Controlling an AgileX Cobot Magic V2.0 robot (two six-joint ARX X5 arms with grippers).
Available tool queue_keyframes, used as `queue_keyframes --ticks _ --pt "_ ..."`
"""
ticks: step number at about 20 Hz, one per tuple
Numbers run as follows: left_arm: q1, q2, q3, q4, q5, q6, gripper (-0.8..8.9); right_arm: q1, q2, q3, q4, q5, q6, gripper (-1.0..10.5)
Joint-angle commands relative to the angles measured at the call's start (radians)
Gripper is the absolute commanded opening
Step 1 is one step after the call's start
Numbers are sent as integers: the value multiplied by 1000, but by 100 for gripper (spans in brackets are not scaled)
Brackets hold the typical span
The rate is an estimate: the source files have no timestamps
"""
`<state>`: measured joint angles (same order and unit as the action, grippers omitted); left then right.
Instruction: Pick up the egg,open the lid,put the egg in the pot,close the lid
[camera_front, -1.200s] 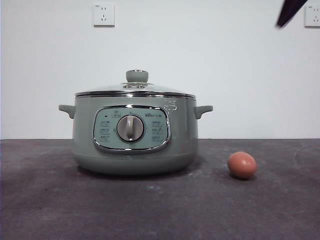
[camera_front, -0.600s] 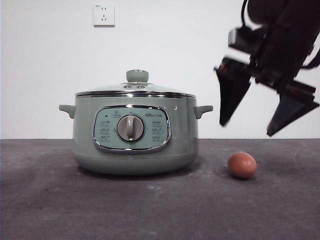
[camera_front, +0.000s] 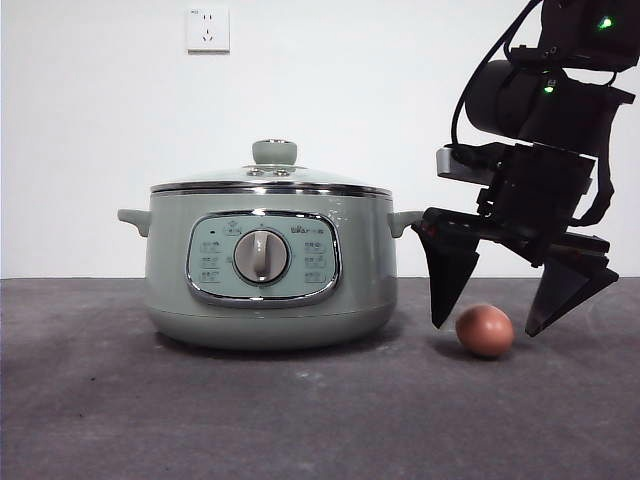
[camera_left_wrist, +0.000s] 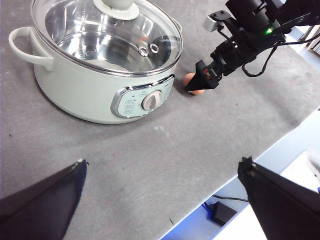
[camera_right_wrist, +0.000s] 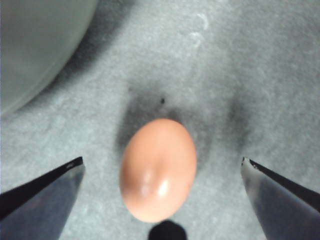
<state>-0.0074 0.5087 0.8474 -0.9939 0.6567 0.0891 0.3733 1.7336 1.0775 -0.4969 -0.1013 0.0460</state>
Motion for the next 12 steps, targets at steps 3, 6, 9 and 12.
queue_keyframes --ticks 3,6,9,12 --pt "0 0 4 5 -2 9 680 7 23 0 10 3 9 364" --pt "0 0 4 5 -2 9 680 7 41 0 10 3 9 326" --pt "0 0 4 5 -2 9 680 7 42 0 21 0 9 81" --pt "0 0 4 5 -2 9 680 7 39 0 21 -4 7 -12"
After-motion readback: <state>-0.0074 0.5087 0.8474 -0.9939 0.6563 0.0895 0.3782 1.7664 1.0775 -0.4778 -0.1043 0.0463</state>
